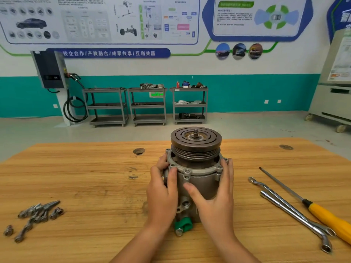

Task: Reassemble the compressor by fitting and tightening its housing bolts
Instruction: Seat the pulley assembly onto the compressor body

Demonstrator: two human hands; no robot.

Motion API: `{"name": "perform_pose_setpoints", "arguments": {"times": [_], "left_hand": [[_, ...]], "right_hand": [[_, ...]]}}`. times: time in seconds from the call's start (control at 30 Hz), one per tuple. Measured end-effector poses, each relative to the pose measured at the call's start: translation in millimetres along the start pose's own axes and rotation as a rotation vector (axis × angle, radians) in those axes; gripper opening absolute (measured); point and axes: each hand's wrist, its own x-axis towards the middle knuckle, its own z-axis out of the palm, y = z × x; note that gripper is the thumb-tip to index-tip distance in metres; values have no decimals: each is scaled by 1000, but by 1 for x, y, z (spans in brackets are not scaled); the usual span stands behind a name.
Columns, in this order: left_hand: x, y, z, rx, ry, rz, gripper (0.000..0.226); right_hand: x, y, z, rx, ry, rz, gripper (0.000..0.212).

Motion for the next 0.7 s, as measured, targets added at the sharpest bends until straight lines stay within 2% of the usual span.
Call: {"name": "perform_pose_setpoints", "arguments": {"times": [0.2,0.33,0.43,0.53,0.63,0.7], "left_hand": [[-3,3,8,-51,39,-3,39],[-3,8,9,-85,52,-57,22],[-3,10,6,-110,54,-61,27],[0,15,-5,-85,-40,-100,36],[6,17,-45,-48,-234,-196,25],[8,12,-97,117,-273,-223,25]], "right_hand": [[0,-1,0,35,16,3,87],[-3,-2,3,37,46,-1,89],[-4,-2,8,30,42,-6,90],[-4,0,7,17,35,-17,92],[-2,6,-1,-21,-14,-5,98],[0,10,-10,-51,-52,31,102]]}}
